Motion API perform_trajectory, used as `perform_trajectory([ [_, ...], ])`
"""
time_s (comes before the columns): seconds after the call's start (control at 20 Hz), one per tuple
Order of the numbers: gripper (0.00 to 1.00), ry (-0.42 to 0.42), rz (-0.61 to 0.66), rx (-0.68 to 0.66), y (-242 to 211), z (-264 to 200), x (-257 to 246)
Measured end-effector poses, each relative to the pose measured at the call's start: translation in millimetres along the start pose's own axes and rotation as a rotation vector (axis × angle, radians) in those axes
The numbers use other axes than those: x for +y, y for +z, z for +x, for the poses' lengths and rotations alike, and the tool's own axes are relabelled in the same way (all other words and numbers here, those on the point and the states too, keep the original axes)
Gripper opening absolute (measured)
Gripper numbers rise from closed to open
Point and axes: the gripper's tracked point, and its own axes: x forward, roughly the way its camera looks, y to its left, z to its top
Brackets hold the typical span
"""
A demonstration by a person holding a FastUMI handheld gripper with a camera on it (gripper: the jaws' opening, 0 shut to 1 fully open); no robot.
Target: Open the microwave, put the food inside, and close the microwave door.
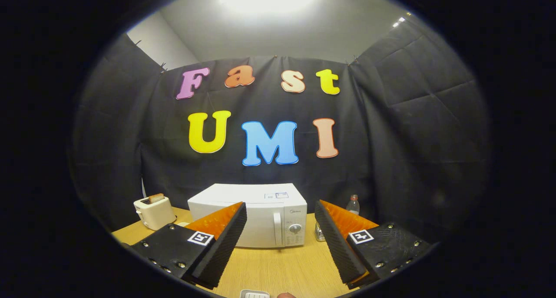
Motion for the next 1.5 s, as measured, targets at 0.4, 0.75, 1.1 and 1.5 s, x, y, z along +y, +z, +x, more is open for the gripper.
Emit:
perform_trajectory([
  [0.4, 0.98, 0.044, 0.026, 0.042, -21.8, 70.6, 1.5],
  [0.75, 0.98, 0.076, 0.019, 0.122, -64.3, 133.4, 7.2],
  [1.1, 0.98, 0.081, -0.037, 0.233, -124.0, 187.8, 5.5],
  [1.5, 0.90, 0.053, -0.021, 0.331, -176.4, 224.9, -5.3],
])
